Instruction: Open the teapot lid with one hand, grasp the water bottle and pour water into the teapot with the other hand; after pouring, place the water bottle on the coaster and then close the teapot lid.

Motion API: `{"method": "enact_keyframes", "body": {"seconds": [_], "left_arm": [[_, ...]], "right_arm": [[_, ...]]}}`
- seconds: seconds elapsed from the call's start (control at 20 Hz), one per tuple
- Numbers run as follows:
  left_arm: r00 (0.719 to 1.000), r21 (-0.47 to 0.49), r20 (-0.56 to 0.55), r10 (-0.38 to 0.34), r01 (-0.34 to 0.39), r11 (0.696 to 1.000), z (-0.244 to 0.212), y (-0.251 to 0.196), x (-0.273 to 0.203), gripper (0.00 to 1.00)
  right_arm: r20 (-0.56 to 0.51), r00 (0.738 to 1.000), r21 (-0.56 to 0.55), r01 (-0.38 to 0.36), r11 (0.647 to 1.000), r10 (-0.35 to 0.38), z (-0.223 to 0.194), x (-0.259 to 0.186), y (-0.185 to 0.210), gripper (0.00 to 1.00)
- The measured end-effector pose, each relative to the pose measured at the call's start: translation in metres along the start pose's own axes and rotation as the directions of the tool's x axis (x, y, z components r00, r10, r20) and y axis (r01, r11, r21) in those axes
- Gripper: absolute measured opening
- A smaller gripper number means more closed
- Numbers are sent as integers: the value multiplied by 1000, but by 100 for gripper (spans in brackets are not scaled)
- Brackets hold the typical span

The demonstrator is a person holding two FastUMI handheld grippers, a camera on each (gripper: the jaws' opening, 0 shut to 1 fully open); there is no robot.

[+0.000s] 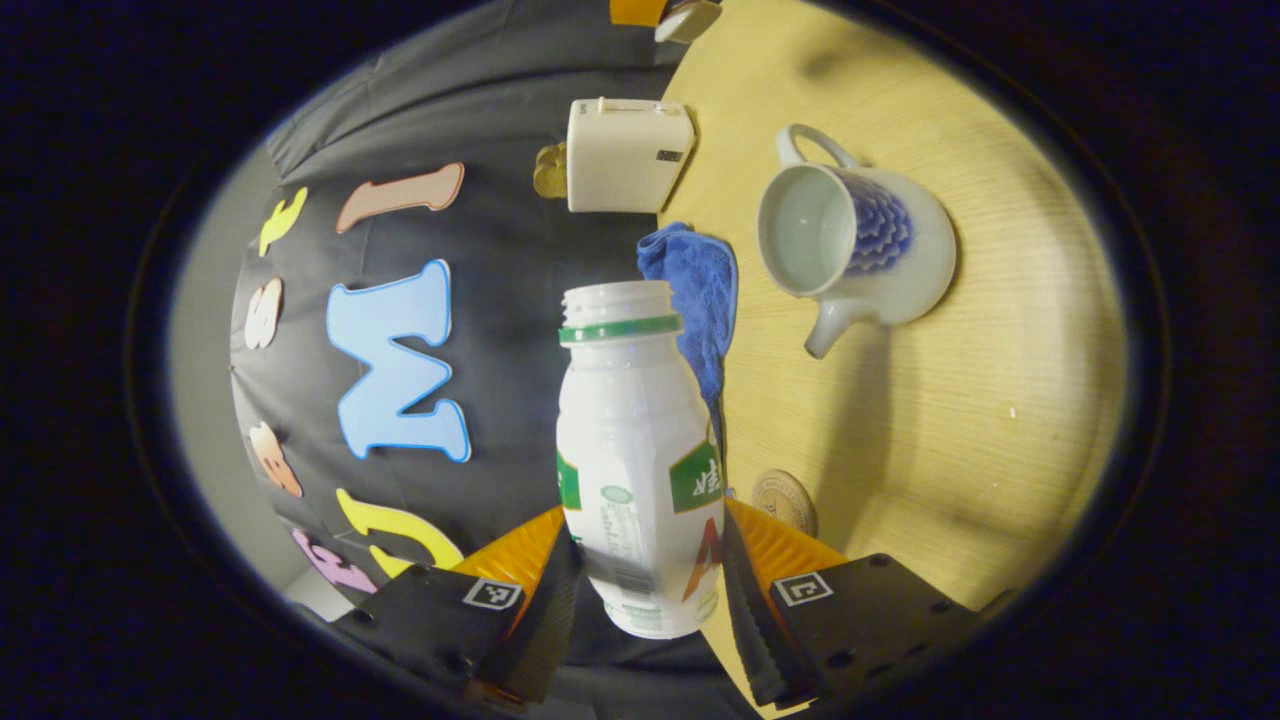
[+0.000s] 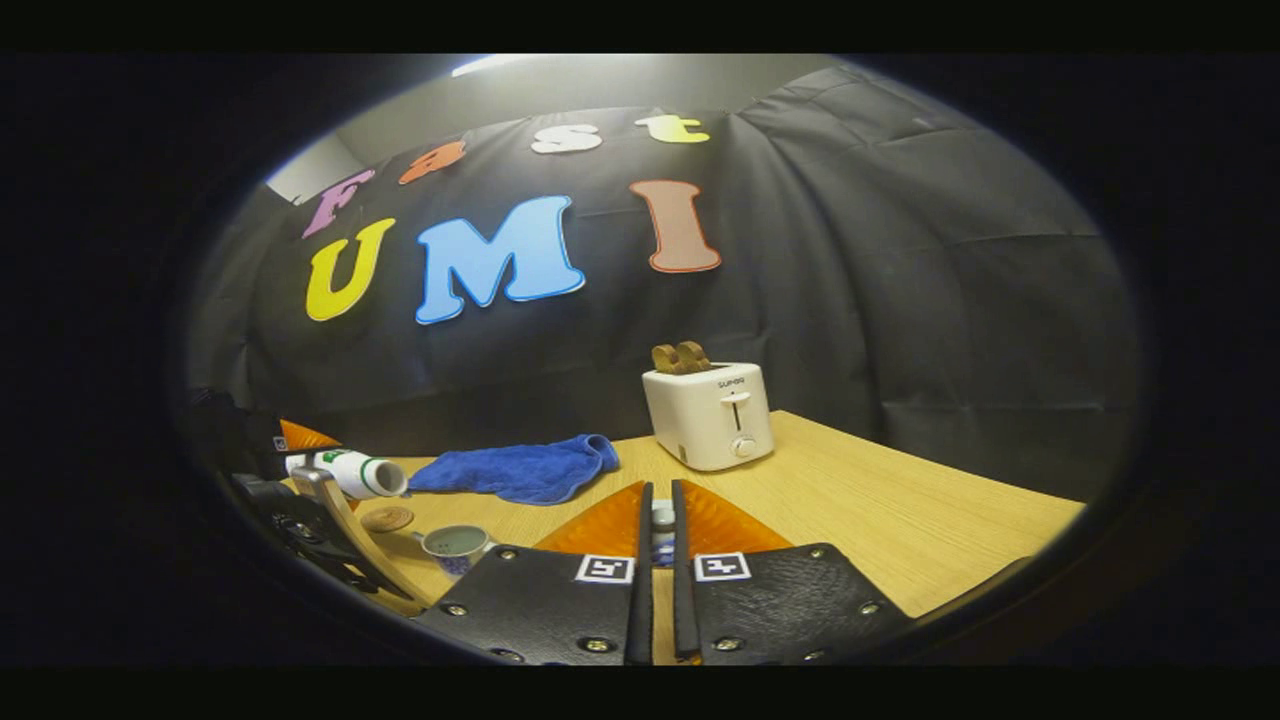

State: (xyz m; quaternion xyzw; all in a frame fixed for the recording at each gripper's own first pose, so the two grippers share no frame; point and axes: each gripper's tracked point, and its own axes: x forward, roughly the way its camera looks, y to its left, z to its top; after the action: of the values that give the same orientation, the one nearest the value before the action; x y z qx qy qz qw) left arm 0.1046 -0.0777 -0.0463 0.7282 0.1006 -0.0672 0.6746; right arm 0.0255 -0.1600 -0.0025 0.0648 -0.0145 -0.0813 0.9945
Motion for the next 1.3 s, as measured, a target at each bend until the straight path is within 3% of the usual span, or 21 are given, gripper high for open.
{"method": "enact_keyframes", "body": {"seconds": [0.5, 0.85, 0.95, 1.0, 1.1, 1.15, 1.3], "left_arm": [[999, 106, 11, 35, -36, 994, 3, 7, -5, 79], [998, 158, 30, 46, -50, 986, 10, 9, -11, 77], [998, 169, 32, 50, -54, 984, 10, 9, -12, 71], [998, 176, 31, 52, -56, 983, 10, 9, -11, 77], [998, 196, 29, 58, -62, 979, 10, 10, -9, 76], [998, 202, 30, 60, -64, 977, 10, 9, -10, 71], [998, 203, 35, 56, -62, 977, 13, 10, -9, 77]], "right_arm": [[-12, 1000, -8, -4, 1000, 4, -4, 1, 1, 8], [-15, 1000, -12, -10, 1000, 10, -5, 1, 4, 8], [-16, 1000, -11, -10, 1000, 10, -5, 1, 3, 8], [-18, 1000, -13, -9, 1000, 9, -5, 2, 3, 8], [-19, 1000, -12, -10, 1000, 10, -6, 2, 3, 8], [-21, 1000, -13, -10, 1000, 10, -5, 2, 4, 8], [-22, 1000, -15, -9, 1000, 9, -7, 2, 3, 8]]}}
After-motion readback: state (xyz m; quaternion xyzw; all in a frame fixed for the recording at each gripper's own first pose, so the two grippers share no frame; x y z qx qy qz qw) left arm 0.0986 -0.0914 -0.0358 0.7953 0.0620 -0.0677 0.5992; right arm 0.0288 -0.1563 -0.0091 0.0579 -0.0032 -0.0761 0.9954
